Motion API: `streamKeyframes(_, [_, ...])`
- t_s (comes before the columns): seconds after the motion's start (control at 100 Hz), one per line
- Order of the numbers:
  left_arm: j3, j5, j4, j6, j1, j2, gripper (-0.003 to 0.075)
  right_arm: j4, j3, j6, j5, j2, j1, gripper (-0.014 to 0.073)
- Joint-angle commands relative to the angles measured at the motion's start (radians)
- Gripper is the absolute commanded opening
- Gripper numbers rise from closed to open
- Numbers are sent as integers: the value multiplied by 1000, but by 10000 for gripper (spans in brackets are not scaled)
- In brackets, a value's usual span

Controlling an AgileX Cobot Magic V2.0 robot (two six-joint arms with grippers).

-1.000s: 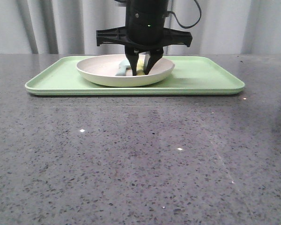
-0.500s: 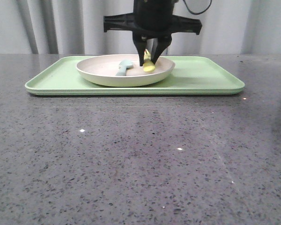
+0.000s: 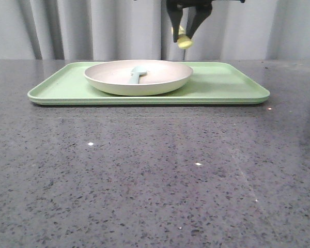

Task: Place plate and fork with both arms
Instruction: 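Carry the yellow fork off the plate onto the tray beside it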

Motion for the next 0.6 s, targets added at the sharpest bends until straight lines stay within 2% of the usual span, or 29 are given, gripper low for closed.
streamKeyframes(0.0, [-29, -66, -14, -10, 2, 2, 420, -46, -27, -22, 8, -65, -28, 109])
streamKeyframes(0.36, [-29, -77, -14, -10, 2, 2, 420, -12, -18, -90, 23, -65, -101, 109])
streamKeyframes(0.59, [-29, -90, -14, -10, 2, 2, 420, 9, 73, -92, -8, -65, -129, 109])
